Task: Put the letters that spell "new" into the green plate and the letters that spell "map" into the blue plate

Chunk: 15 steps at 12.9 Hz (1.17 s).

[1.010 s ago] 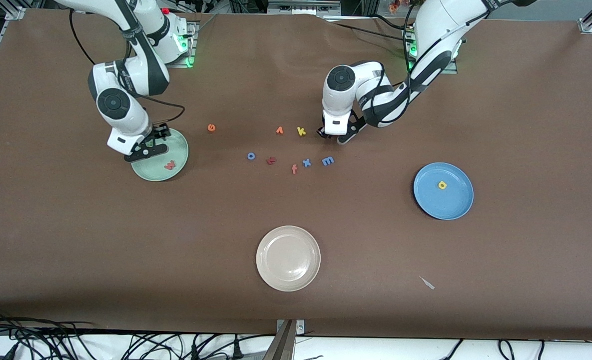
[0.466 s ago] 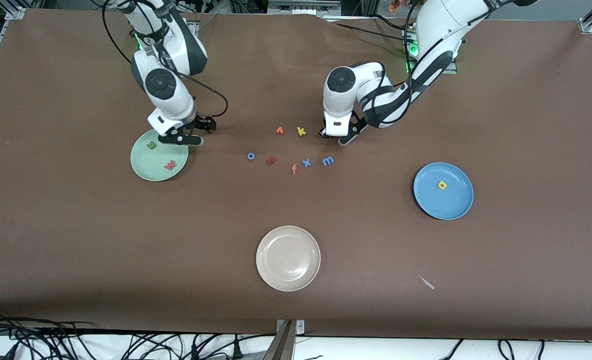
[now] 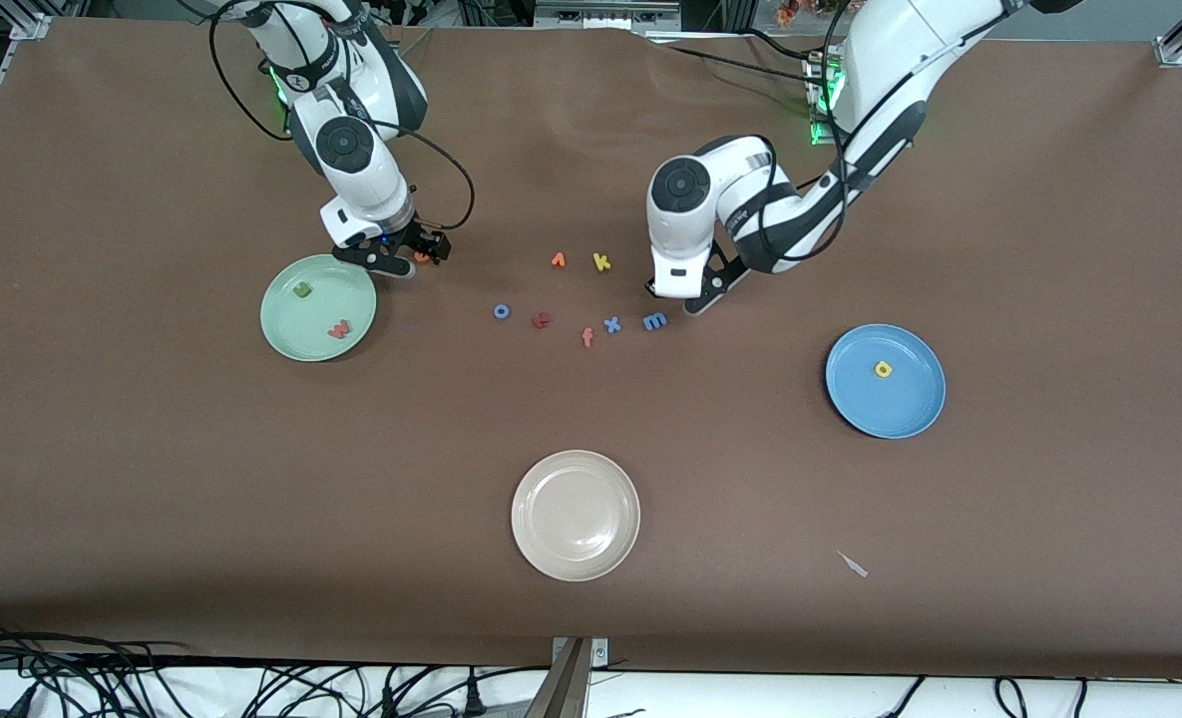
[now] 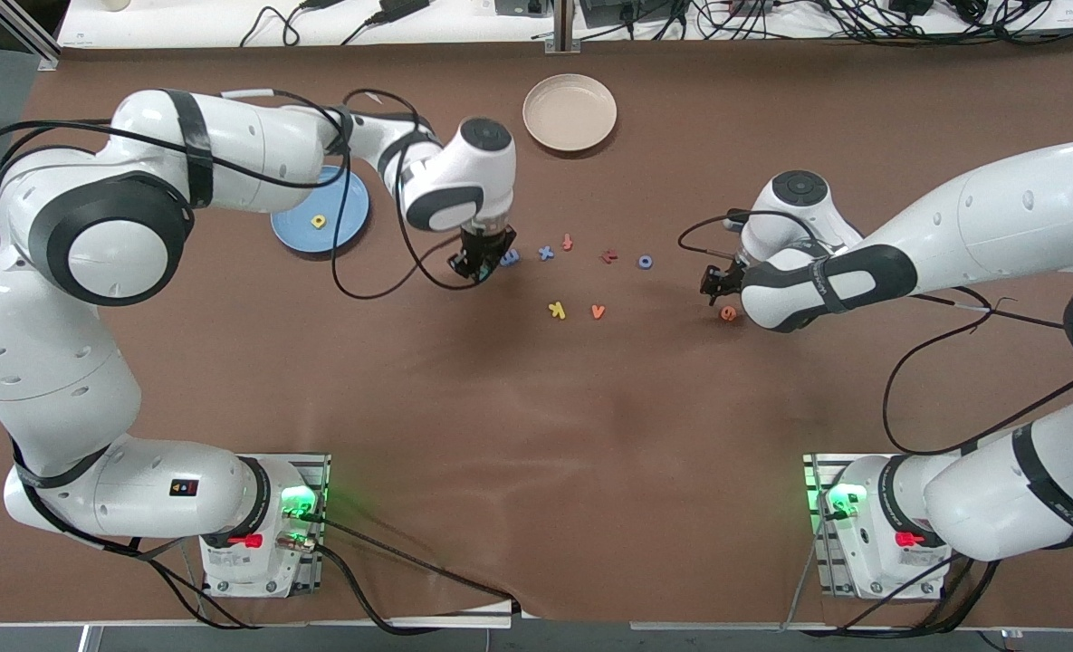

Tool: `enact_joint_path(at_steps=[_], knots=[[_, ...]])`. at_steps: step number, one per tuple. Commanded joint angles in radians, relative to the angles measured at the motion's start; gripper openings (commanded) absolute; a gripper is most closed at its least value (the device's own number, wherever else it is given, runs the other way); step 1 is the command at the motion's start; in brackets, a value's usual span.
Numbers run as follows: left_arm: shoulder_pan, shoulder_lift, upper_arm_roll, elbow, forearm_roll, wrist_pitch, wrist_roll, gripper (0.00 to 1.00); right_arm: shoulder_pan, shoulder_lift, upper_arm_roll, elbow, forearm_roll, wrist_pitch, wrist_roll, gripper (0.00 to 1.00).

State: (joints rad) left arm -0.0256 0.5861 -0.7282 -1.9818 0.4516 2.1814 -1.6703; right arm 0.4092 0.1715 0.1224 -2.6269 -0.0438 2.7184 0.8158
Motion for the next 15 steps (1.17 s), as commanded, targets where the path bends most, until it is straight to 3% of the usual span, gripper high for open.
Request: enact_joint_path(at_steps=[1, 6, 8, 10, 13, 14, 15], knots=[[0.073, 0.003, 0.001, 0.118, -0.068, -0.153, 0.275, 0.00, -0.001, 0.011, 0.006, -0.009, 0.010, 0.026, 0.016, 0.66], [0.249, 0.001, 0.009, 0.188, -0.057, -0.297, 0.836, 0.00, 0.000, 0.028, 0.022, -0.007, 0.010, 0.034, 0.016, 0.30], [0.311, 0.001, 0.036, 0.196, -0.054, -0.299, 1.075, 0.00, 0.000, 0.023, 0.022, -0.004, 0.010, 0.026, 0.014, 0.08], [0.372, 0.001, 0.067, 0.196, -0.050, -0.299, 1.316, 0.00, 0.000, -0.018, 0.023, 0.008, 0.005, -0.017, -0.006, 0.06], [0.386, 0.042, 0.131, 0.195, 0.063, -0.282, 1.491, 0.02, -0.001, -0.064, -0.001, 0.143, 0.002, -0.275, -0.104, 0.06], [0.400, 0.066, 0.133, 0.193, 0.099, -0.260, 1.492, 0.04, -0.001, -0.064, -0.022, 0.204, -0.005, -0.366, -0.147, 0.06], [0.404, 0.078, 0.131, 0.192, 0.111, -0.246, 1.498, 0.15, -0.003, -0.063, -0.068, 0.244, -0.007, -0.428, -0.226, 0.06]])
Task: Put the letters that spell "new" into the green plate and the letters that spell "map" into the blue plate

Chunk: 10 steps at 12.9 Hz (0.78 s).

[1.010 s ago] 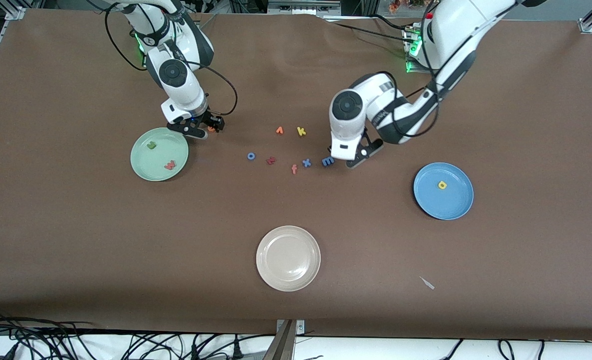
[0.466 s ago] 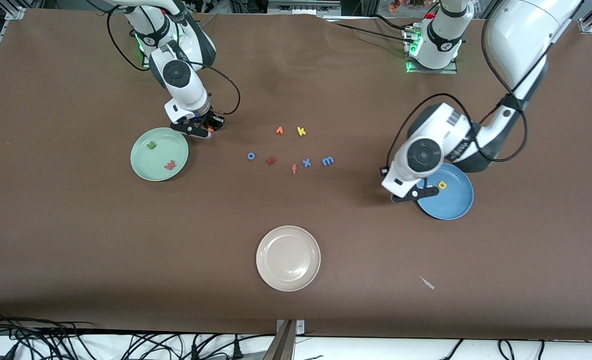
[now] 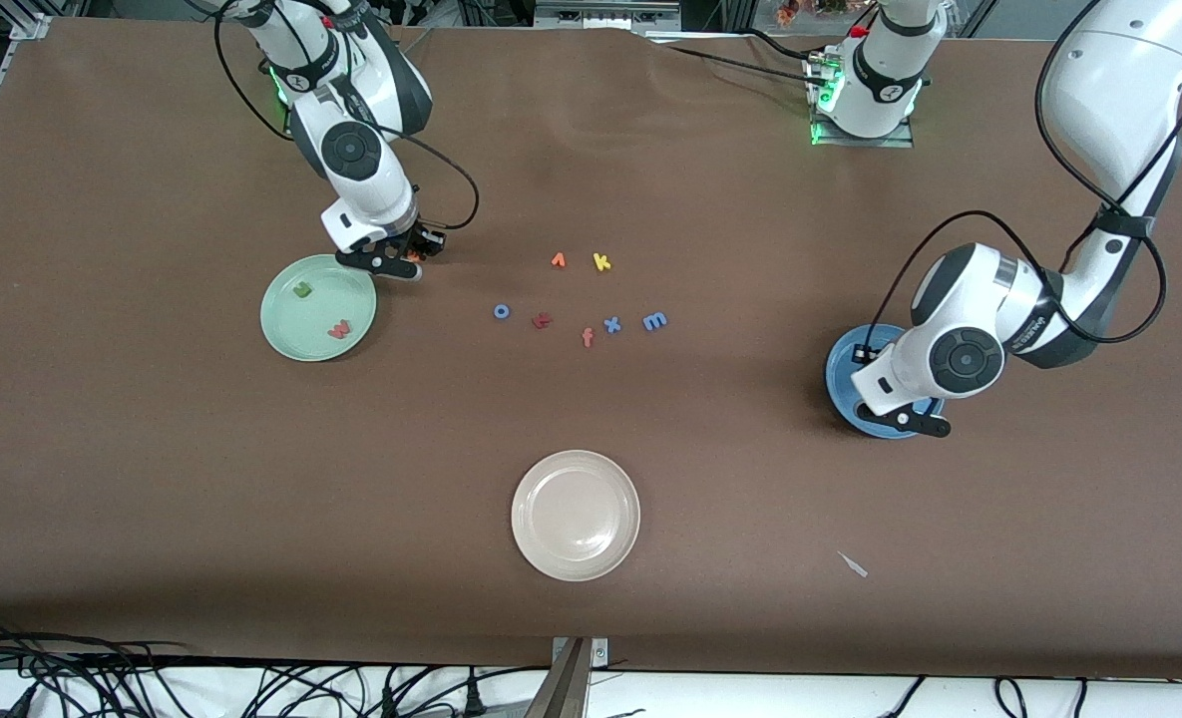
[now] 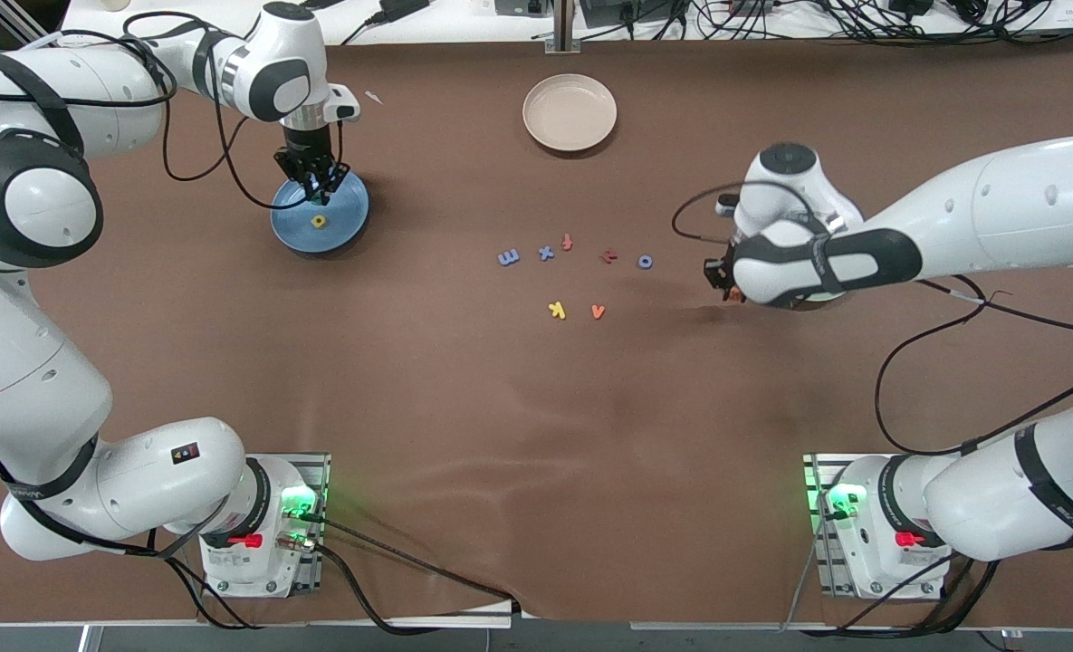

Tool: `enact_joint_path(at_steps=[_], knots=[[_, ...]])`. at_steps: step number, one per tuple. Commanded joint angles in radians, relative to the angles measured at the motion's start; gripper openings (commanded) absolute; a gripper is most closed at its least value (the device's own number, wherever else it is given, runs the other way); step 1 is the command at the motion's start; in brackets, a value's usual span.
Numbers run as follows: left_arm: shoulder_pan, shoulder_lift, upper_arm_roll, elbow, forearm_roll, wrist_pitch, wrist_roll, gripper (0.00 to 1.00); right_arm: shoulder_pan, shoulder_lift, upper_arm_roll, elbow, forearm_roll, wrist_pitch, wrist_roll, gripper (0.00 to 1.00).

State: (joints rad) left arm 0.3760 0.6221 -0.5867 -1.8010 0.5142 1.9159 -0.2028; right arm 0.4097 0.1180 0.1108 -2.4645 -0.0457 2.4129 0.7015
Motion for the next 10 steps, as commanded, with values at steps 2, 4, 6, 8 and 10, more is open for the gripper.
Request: enact_joint_path(at_steps=[2, 4, 6, 8, 10], knots=[[0.001, 0.036, -0.013, 0.020, 0.024, 0.017, 0.039, 1.00, -0.003, -0.008, -0.175, 0.099, -0.002, -0.135, -0.341, 0.06], [-0.017, 0.030, -0.019, 0.077, -0.098, 0.009, -0.010, 1.00, -0.005, 0.008, -0.239, 0.087, 0.001, -0.109, -0.466, 0.08], [-0.076, 0.031, -0.021, 0.081, -0.152, 0.026, -0.123, 1.00, -0.005, 0.022, -0.258, 0.062, 0.001, -0.055, -0.496, 0.73], [-0.146, 0.033, -0.024, 0.078, -0.167, 0.081, -0.312, 1.00, -0.003, 0.016, -0.258, 0.065, 0.001, -0.067, -0.479, 1.00], [-0.218, 0.036, -0.022, 0.065, -0.212, 0.139, -0.473, 1.00, -0.003, -0.012, -0.258, 0.091, 0.003, -0.102, -0.487, 1.00]])
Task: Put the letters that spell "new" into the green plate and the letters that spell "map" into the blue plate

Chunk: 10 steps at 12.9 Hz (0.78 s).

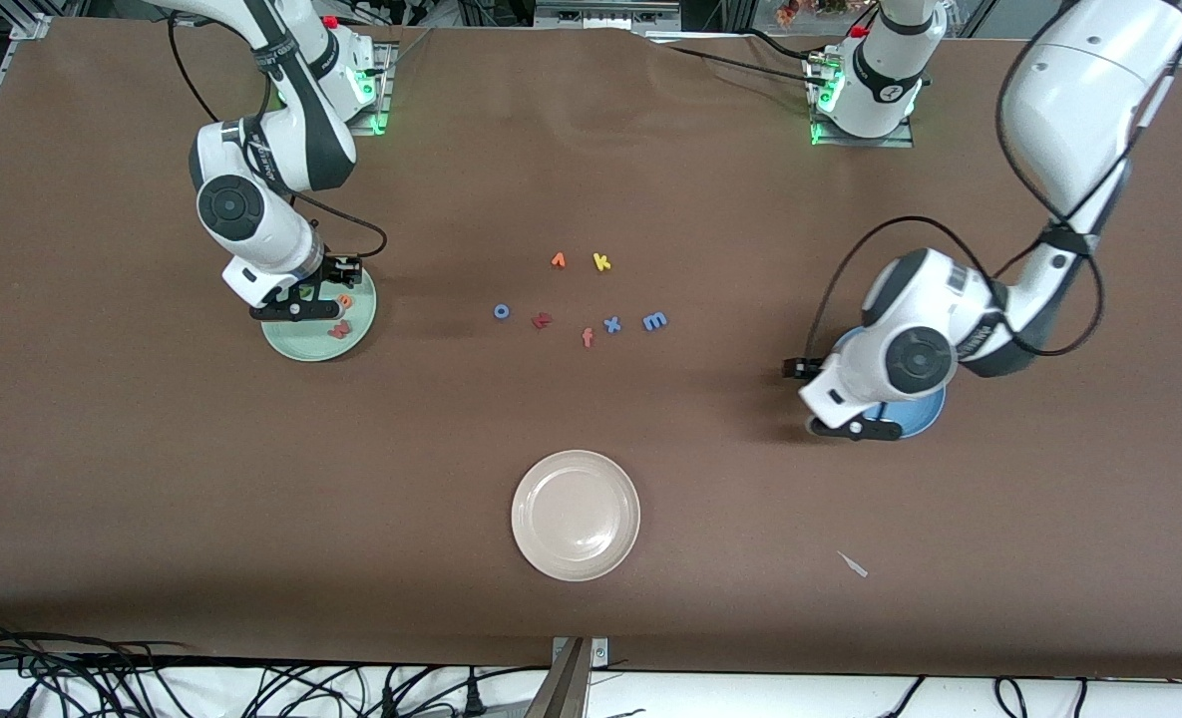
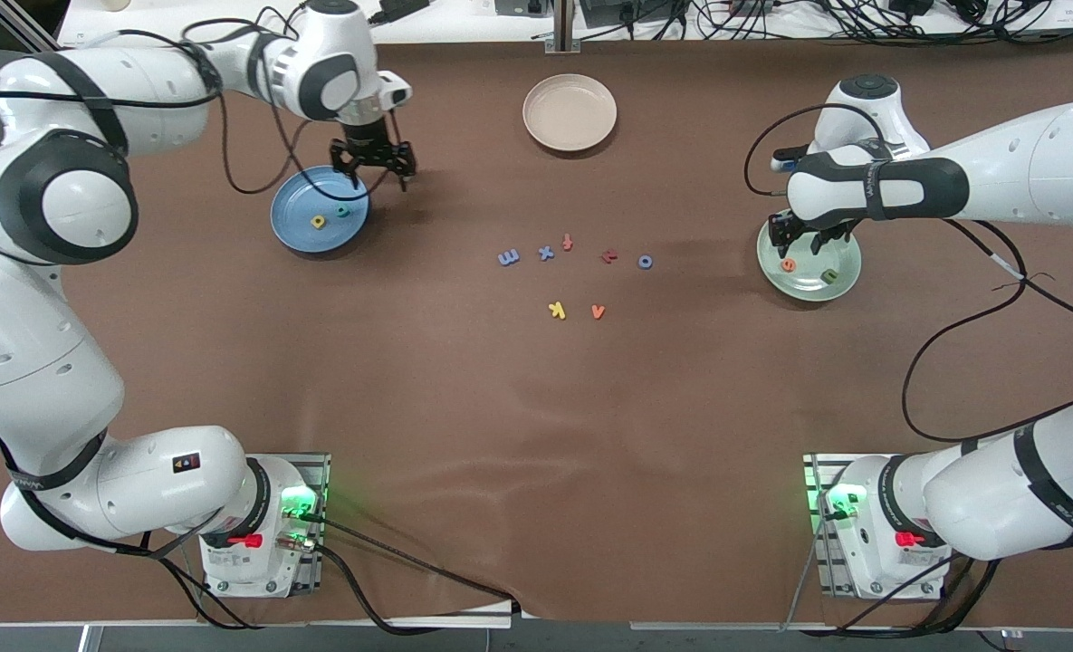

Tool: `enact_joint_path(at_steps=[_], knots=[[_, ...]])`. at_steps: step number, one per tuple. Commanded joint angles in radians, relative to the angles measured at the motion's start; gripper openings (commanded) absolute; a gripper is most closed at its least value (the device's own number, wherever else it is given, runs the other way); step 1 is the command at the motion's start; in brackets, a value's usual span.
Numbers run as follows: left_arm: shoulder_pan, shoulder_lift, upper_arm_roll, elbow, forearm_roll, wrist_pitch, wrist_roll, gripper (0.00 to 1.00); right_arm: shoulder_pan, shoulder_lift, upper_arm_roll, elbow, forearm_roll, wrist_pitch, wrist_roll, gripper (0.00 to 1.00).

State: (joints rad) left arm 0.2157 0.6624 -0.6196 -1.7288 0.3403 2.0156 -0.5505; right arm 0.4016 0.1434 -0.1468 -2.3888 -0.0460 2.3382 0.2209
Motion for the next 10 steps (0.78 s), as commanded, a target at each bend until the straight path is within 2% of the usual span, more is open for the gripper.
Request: enact_joint_path(at_steps=[1, 3, 6, 8, 10], knots=[[-0.090, -0.004, 0.011, -0.009, -0.040, 0.051, -0.232, 1.00, 0.005, -0.050, 0.001, 0.049, 0.002, -0.064, -0.008, 1.00], [-0.163, 0.000, 0.012, -0.020, -0.040, 0.109, -0.374, 1.00, 0.005, -0.041, 0.004, 0.188, 0.002, -0.211, -0.008, 1.00], [-0.248, 0.000, 0.015, -0.104, -0.021, 0.285, -0.521, 1.00, 0.003, -0.022, 0.003, 0.432, 0.003, -0.445, 0.001, 1.00], [-0.298, 0.013, 0.021, -0.104, -0.012, 0.301, -0.577, 1.00, -0.018, -0.030, -0.017, 0.555, 0.006, -0.480, -0.025, 1.00], [-0.328, 0.035, 0.021, -0.107, 0.031, 0.330, -0.644, 1.00, -0.085, -0.073, -0.013, 0.612, 0.002, -0.519, -0.026, 1.00]])
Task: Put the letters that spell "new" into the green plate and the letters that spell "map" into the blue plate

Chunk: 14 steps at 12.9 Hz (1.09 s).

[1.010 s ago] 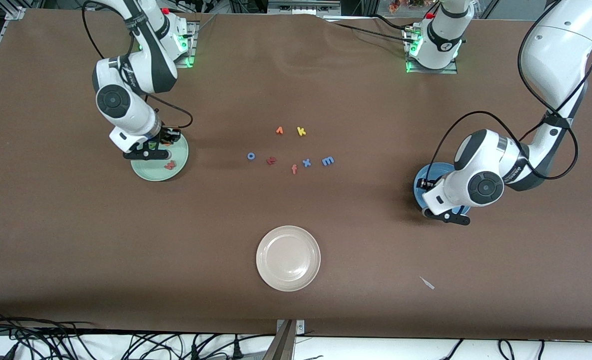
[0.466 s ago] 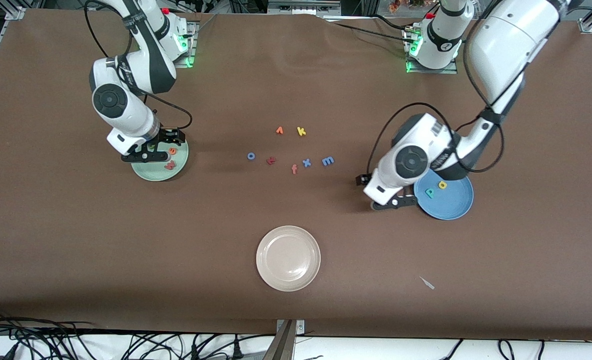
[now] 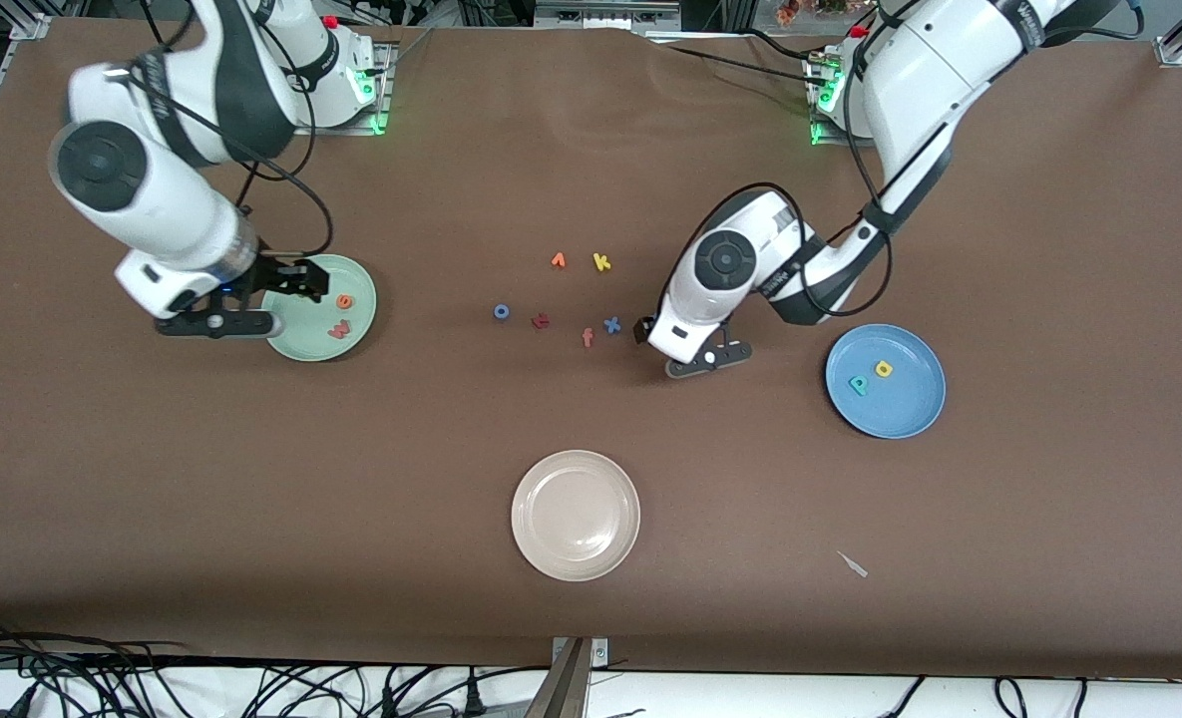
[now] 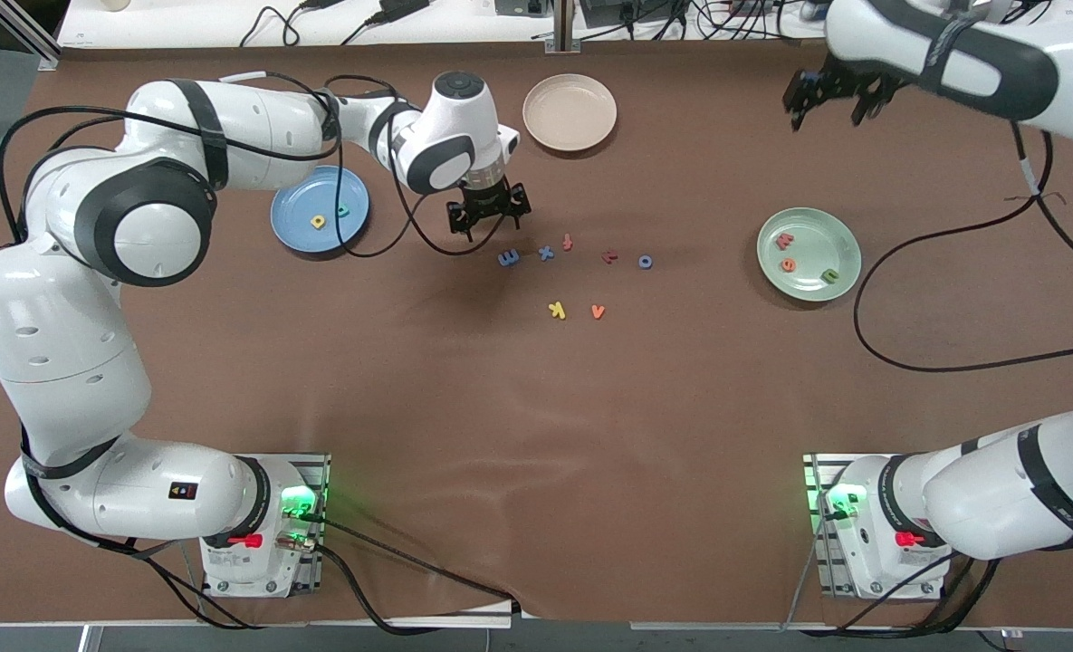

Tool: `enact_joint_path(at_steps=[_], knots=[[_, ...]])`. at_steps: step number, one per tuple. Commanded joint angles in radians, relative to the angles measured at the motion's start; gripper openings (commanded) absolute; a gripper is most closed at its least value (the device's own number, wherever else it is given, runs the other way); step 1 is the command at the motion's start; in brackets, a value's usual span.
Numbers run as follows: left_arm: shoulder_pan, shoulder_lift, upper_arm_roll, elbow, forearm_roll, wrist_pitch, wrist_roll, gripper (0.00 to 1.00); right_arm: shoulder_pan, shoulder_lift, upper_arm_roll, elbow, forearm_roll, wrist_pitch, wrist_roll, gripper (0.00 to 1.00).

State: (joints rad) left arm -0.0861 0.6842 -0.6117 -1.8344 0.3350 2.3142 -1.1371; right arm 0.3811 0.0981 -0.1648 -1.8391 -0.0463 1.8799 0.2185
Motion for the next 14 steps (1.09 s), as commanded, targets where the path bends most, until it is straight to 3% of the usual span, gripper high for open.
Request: enact_joint_path(at_steps=[1, 3, 5, 7, 12, 14], knots=[[-0.040, 0.030, 0.015, -0.003, 0.070, 0.048, -0.097, 1.00, -0.100, -0.037, 0.011, 0.107, 0.003, -0.127, -0.025, 1.00], [-0.052, 0.040, 0.013, -0.022, 0.142, 0.053, -0.182, 1.00, -0.199, -0.050, 0.066, 0.213, 0.008, -0.267, -0.074, 1.00], [-0.055, 0.043, 0.013, -0.049, 0.154, 0.094, -0.217, 1.00, -0.335, -0.069, 0.142, 0.225, 0.017, -0.260, -0.099, 1.00], [-0.057, 0.043, 0.013, -0.052, 0.154, 0.100, -0.246, 0.96, -0.343, -0.070, 0.143, 0.222, 0.017, -0.217, -0.109, 1.00], [-0.069, 0.044, 0.016, -0.052, 0.154, 0.100, -0.254, 0.72, -0.393, -0.110, 0.143, 0.189, 0.054, -0.315, -0.294, 1.00], [-0.067, 0.044, 0.016, -0.052, 0.157, 0.100, -0.253, 0.68, -0.390, -0.132, 0.146, 0.182, 0.060, -0.315, -0.291, 1.00]])
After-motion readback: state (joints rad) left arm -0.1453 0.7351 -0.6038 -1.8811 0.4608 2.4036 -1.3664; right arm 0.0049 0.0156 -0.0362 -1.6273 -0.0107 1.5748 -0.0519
